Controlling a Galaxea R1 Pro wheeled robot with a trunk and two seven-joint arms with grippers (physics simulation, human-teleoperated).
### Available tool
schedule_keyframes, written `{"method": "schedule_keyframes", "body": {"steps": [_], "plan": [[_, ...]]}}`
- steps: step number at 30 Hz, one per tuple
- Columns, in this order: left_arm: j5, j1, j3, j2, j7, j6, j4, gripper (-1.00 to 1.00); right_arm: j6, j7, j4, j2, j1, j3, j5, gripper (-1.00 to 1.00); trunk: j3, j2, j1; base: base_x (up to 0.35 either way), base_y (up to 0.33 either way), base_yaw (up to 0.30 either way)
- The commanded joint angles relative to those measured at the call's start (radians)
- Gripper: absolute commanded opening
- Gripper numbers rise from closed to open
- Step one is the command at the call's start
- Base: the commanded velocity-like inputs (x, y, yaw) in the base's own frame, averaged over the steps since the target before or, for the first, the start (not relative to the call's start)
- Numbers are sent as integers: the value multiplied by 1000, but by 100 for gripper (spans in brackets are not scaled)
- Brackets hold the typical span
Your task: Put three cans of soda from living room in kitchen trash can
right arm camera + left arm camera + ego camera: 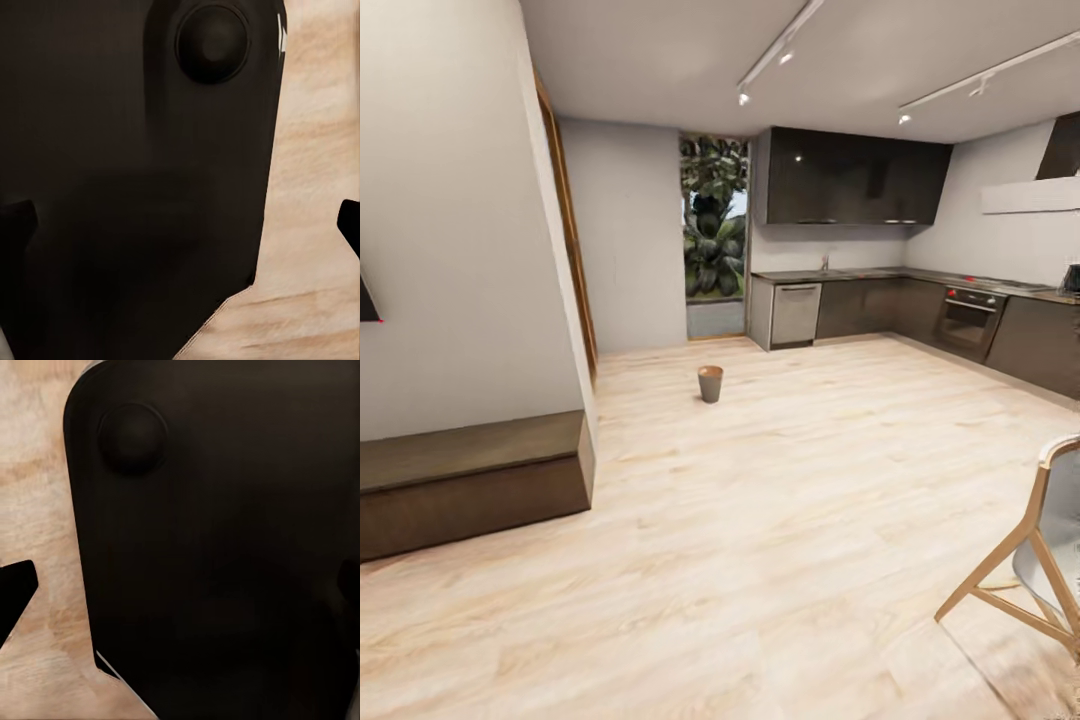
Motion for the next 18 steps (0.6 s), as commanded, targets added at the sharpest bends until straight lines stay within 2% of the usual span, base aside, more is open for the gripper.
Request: {"method": "schedule_keyframes", "body": {"steps": [1,7,18], "plan": [[0,0,0,0,0,0,0,100,0,0,0,0,0,0,0,100,-1,0,0,348,0,-250],[0,0,0,0,0,0,0,100,-1,0,0,0,0,-1,0,100,-3,0,0,348,0,-107],[0,-1,0,-2,0,0,0,100,-1,0,0,0,0,0,0,100,-4,0,0,348,0,-16]]}}
